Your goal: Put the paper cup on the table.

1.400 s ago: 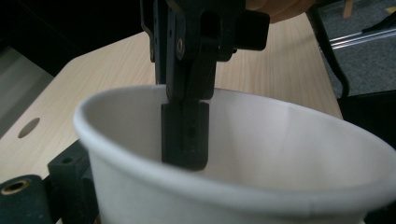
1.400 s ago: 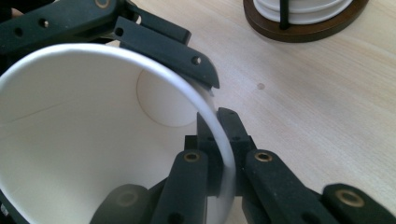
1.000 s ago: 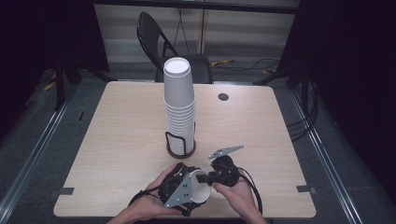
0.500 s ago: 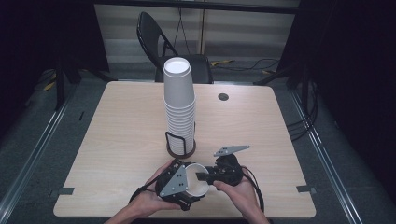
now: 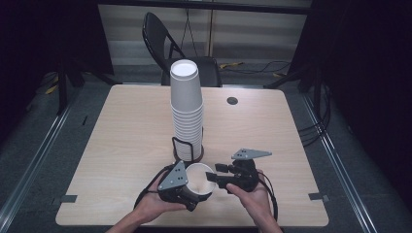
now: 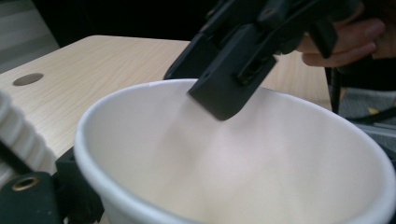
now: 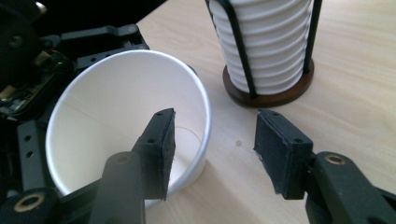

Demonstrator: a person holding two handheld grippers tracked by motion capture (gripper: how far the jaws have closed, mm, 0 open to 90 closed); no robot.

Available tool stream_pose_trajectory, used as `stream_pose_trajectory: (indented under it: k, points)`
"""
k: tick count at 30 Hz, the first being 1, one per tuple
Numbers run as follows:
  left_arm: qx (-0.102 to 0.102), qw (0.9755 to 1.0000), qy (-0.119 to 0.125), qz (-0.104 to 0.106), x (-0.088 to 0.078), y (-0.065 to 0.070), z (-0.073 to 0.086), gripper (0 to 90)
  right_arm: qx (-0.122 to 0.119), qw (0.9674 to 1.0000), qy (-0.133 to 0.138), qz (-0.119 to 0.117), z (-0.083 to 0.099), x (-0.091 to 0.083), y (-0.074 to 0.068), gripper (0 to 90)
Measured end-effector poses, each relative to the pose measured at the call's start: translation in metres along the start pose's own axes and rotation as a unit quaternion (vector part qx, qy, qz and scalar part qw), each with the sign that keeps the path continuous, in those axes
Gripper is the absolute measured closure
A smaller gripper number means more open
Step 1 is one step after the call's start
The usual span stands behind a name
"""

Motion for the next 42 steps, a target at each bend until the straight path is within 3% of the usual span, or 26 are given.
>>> stream_pose_trajectory:
  k: [5, 11, 17, 20, 26, 34, 39, 42]
  points:
    - [-0.017, 0.9998, 0.001, -0.005, -0.002, -0.006, 0.002, 9.1, -0.002, 0.9989, 0.045, 0.011, -0.006, -0.008, 0.004, 45.0]
    - [-0.042, 0.9991, 0.007, -0.003, -0.009, -0.011, 0.001, 9.1, 0.003, 0.9981, 0.053, 0.029, -0.005, -0.012, 0.014, 37.4]
    - [-0.091, 0.9954, 0.026, -0.010, -0.021, -0.022, 0.000, 9.1, 0.029, 0.9965, 0.058, 0.053, 0.000, -0.015, 0.030, 23.9]
    - [-0.099, 0.9943, 0.031, -0.022, -0.028, -0.027, 0.000, 9.1, 0.037, 0.9951, 0.060, 0.070, 0.001, -0.017, 0.036, 16.3]
    - [-0.127, 0.9904, 0.046, -0.030, -0.043, -0.034, -0.001, 9.1, 0.048, 0.9923, 0.058, 0.099, 0.007, -0.022, 0.047, 16.6]
    - [-0.147, 0.9866, 0.060, -0.037, -0.063, -0.043, -0.001, 9.0, 0.065, 0.9886, 0.058, 0.123, 0.015, -0.027, 0.061, 15.7]
    - [-0.158, 0.9835, 0.062, -0.062, -0.077, -0.057, 0.003, 8.9, 0.071, 0.9875, 0.057, 0.129, 0.018, -0.027, 0.065, 15.6]
    - [-0.170, 0.9804, 0.061, -0.078, -0.084, -0.066, 0.005, 8.9, 0.069, 0.9874, 0.055, 0.131, 0.019, -0.027, 0.065, 15.6]
Point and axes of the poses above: each handheld gripper's, and its own axes: x roughly forward along the jaws, z roughly out of its underside, y roughly to its right, the point moved 8 cm from there along x, roughly forward along the jaws, and after that the axes turned 7 degrees about -y, right-handed, at the moved point
